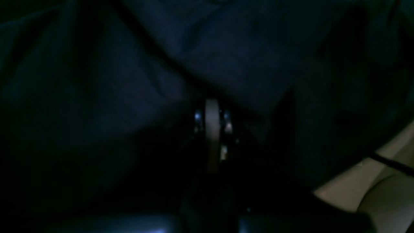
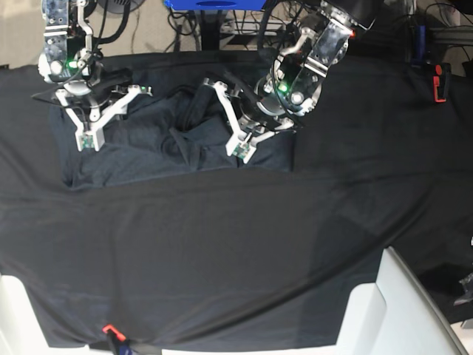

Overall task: Fold the T-shirt properly
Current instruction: 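Grasp the bunched fabric with the left gripper and lift it, then release the fabric and raise the left gripper back to its rest spot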

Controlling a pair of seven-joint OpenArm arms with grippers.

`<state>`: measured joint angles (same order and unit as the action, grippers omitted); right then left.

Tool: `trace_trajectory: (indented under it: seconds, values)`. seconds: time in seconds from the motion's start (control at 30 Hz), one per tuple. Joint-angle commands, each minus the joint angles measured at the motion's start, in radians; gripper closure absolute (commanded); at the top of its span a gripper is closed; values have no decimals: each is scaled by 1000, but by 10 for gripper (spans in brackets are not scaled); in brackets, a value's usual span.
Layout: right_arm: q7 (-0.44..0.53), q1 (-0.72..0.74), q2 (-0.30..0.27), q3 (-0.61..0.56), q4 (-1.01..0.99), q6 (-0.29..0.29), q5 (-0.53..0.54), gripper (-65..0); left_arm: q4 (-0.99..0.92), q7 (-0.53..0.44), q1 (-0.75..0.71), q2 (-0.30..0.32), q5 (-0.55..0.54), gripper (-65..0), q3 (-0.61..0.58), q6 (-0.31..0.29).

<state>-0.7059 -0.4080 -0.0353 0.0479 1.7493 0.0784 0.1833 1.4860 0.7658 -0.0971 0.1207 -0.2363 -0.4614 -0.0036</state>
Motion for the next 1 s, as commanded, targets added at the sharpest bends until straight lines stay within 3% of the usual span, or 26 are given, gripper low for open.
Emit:
trace_trajectory:
  seconds: [0.0,0.43,0.6,0.7,0.83,0.9,0.97]
  values:
    - [16,4,-4,2,14,1,3,-203,3,-19,27,-19,-7,0,-1,-5]
    - [18,5,-8,2,-51,1,3,-203,-175,-24,196,-164,-7,0,-3,-8]
    - [53,-1,-10,2,-56,1,3,-203,-267,-93,264,-221,-7,0,-3,-62]
    - [52,-4,-10,-6,-45,5,3,-203,-293,-99,294,-235,-7,0,-1,-63]
    - [50,-30,-4,-10,10,116,3,-203,-229,-95,296,-223,-7,0,8,-60]
    - [27,-45,-2,-24,53,176,2,-203,-164,-93,287,-177,-7,0,8,-57]
    - [-45,-53,-10,-92,97,195,0,-203,-80,-91,234,-123,-7,0,14,-57]
